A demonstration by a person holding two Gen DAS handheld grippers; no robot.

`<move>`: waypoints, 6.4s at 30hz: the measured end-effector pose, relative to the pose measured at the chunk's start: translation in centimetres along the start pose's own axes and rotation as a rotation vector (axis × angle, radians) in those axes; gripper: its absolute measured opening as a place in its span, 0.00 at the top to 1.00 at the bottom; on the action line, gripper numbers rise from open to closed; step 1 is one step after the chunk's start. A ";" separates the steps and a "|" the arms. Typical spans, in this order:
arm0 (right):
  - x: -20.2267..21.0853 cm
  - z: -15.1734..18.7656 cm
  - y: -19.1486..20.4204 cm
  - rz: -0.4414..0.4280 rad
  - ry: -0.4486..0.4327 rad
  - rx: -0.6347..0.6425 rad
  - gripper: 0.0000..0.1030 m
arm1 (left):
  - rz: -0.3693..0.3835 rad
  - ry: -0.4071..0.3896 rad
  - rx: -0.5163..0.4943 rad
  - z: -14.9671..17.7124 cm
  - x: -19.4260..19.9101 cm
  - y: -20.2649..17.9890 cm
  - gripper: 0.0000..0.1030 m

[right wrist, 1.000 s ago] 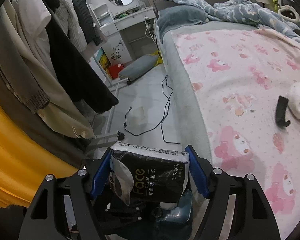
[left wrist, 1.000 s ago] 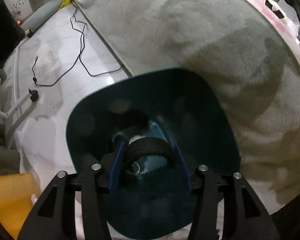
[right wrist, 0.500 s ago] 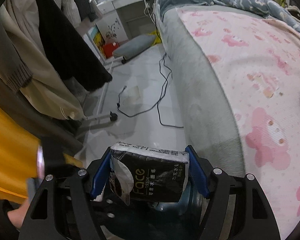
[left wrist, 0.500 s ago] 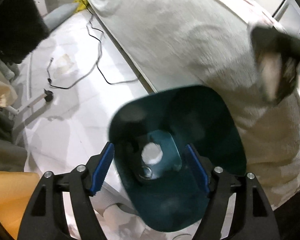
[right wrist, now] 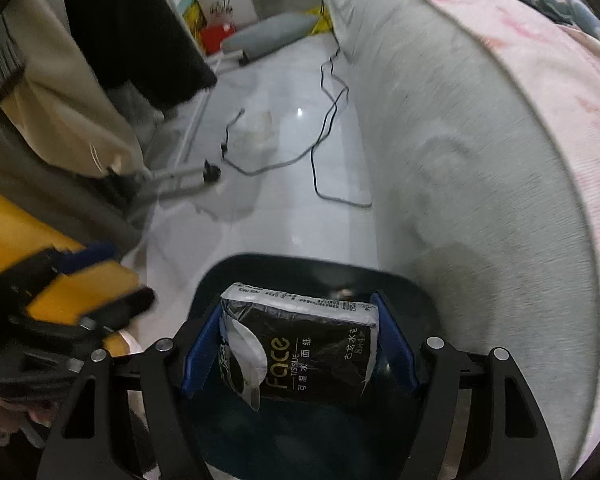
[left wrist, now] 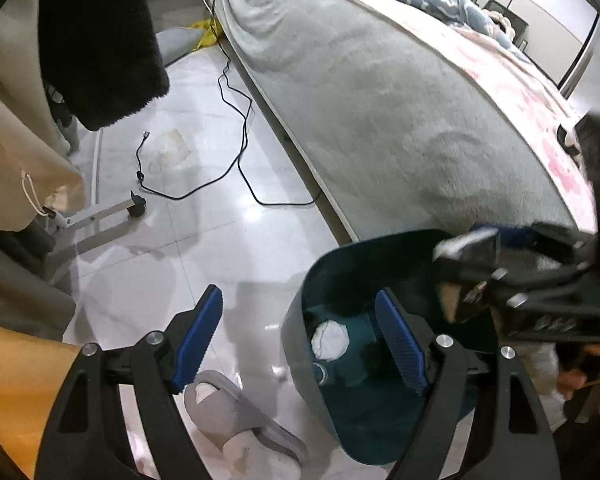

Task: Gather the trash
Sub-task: 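Lower the tissue pack into the bin and open the right gripper, then move both grippers back toward the remaining items on the bed, then grasp the brown tape roll with the right gripper while the left gripper grasps the black curved rubber piece, then carry the rubber piece to the bin and open the left gripper while the right gripper carries the tape roll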

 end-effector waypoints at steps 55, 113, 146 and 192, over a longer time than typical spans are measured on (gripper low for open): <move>15.3 -3.3 -7.9 0.006 -0.352 0.097 0.08 | 0.130 -0.333 -0.126 -11.8 9.5 -14.2 0.16; 19.4 5.2 -30.2 0.076 -0.447 -0.270 0.76 | 0.159 -0.296 -0.209 -13.0 -0.6 -33.3 0.18; 23.4 6.9 -31.5 0.012 -0.527 -0.273 0.76 | 0.140 -0.246 -0.224 -13.2 -3.9 -35.9 0.79; 18.3 -0.8 -8.2 -0.157 -0.480 -0.060 0.76 | 0.069 -0.117 -0.189 -5.7 1.3 -15.2 0.79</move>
Point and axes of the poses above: each gripper's, at about its wrist camera, not at the fingertips, and x roughly against the way its jaws point, y to its left, z to its underside, the point moved 7 cm from there along -x, roughly the way its jaws point, and after that the axes turned 2 degrees about -z, right-handed, at the moved point
